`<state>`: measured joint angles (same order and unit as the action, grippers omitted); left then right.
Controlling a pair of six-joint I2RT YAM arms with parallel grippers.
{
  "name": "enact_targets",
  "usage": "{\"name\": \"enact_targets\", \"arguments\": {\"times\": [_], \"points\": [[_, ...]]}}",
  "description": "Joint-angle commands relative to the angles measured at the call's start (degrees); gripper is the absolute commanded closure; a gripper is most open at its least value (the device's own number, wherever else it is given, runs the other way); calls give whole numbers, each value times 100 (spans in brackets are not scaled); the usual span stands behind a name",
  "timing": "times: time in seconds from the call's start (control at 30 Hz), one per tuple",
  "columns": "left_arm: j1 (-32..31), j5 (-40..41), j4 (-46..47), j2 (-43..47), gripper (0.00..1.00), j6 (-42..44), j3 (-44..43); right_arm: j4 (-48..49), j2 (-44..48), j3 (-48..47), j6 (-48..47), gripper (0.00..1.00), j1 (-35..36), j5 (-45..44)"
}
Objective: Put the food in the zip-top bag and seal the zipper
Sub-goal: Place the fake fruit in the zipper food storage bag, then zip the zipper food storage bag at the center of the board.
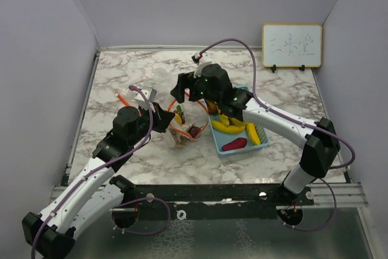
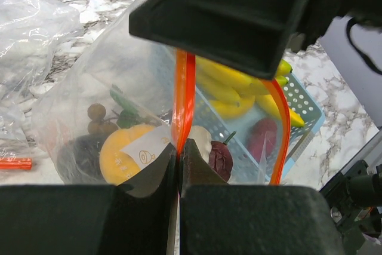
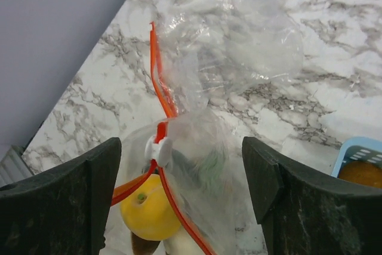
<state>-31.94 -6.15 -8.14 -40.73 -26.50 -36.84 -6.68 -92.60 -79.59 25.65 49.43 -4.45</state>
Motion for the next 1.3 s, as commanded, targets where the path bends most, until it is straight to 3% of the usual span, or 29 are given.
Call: {"name": "enact_targets", "arguments": {"times": [0.0, 0.07, 0.13, 0.27, 0.3, 0.33, 0.47, 0.57, 0.73, 0.87, 1.1, 1.27], "points": [[4, -97, 276, 9, 100, -57, 44, -124, -96, -221, 125, 28, 159, -206], [4, -103, 310, -18, 100, -58, 45, -131, -57, -175, 129, 60, 201, -268], [0, -105, 326, -42, 100, -65, 45, -144, 18, -124, 130, 84, 215, -305], [0, 6, 108, -54, 100, -41, -169, -51, 252, 48, -103, 97, 225, -245], [8, 42, -77, -41, 98, 44, -317, 38, 336, 99, -248, 97, 225, -161], [4, 47, -278, -24, 88, 144, -515, 106, 408, 119, -413, 98, 225, -20], [2, -387, -1041, 250, 30, 977, -1305, 22, 584, -7, -1103, 97, 225, 499], [3, -639, -1314, 682, 3, 1403, -1639, -215, 685, -166, -1574, 98, 223, 1067], [1, -680, -1119, 1548, 1, 2001, -1329, -721, 931, -375, -2516, 98, 216, 2531], [-2, -1355, -635, 1976, 1, 2488, -881, -1090, 1190, -393, -3208, 97, 216, 3756], [0, -2327, -322, 1609, 1, 2888, -601, -1243, 1436, -349, -3545, 97, 212, 4481], [4, -2513, -32, 1396, 1, 2908, -467, -1408, 1455, -321, -3665, 97, 216, 5195]]}}
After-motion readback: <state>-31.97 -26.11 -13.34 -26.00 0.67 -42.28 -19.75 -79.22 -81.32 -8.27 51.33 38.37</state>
